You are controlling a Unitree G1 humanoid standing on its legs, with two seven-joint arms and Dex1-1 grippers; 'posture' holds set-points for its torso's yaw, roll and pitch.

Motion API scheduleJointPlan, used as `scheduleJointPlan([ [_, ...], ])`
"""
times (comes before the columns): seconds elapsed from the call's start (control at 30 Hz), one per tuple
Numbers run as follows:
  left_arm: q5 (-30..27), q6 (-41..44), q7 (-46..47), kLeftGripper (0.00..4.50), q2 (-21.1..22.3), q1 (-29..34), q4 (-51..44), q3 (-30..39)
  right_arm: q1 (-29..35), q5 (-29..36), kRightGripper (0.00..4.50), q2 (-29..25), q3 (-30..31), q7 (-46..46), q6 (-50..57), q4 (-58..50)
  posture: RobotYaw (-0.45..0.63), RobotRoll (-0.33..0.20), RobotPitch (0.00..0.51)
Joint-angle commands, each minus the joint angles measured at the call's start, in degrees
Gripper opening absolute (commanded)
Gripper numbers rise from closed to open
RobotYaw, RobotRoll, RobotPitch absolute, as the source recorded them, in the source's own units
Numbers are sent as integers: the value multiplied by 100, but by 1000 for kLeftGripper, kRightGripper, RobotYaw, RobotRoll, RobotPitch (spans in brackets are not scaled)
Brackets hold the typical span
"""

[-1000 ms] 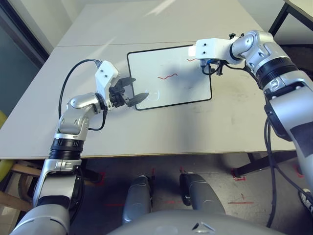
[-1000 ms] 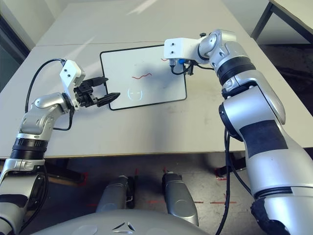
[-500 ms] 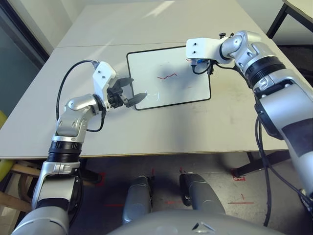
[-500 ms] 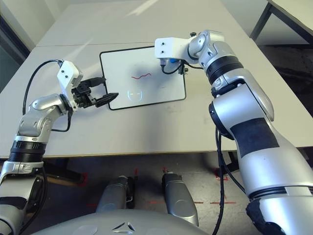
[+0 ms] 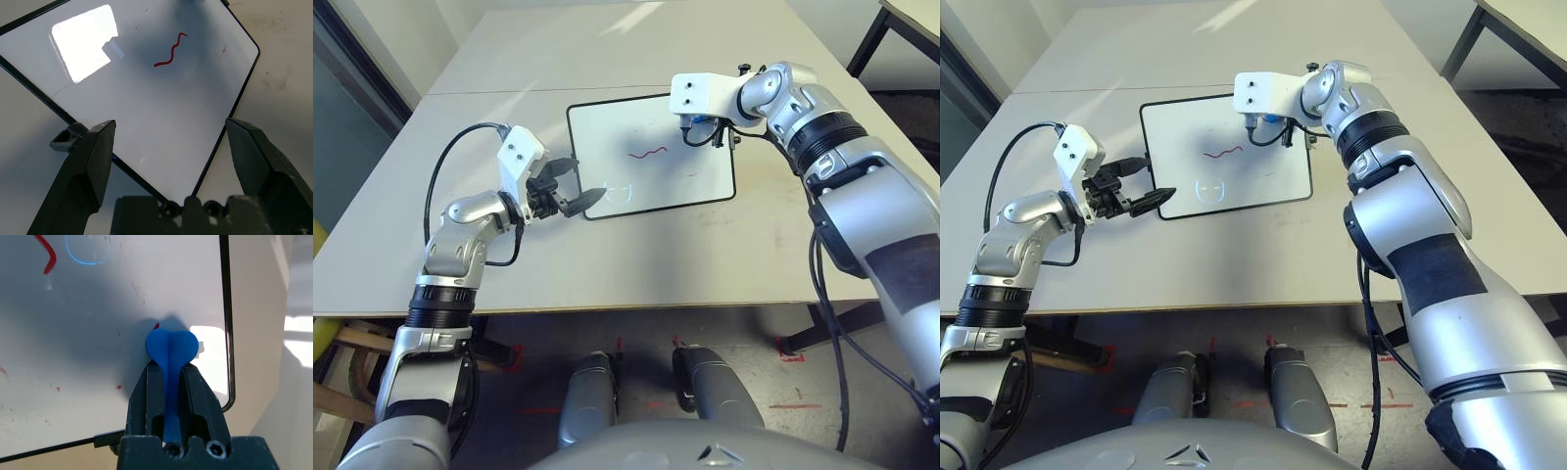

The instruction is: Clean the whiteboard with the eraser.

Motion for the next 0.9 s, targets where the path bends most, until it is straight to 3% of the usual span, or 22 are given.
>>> scheduleJointPlan([
  [0.03,-10,74,30,4500,39,70,-114,40,-88,86,195,109,-113,-21,-51,23,-23,0,94],
  [0.33,8,39,25,4500,28,56,-43,24,-56,-18,194,181,-117,-110,6,62,-23,0,94],
  [0.9,10,38,-15,4500,11,-22,-6,-20,186,-420,194,-406,253,310,24,108,-39,0,92],
])
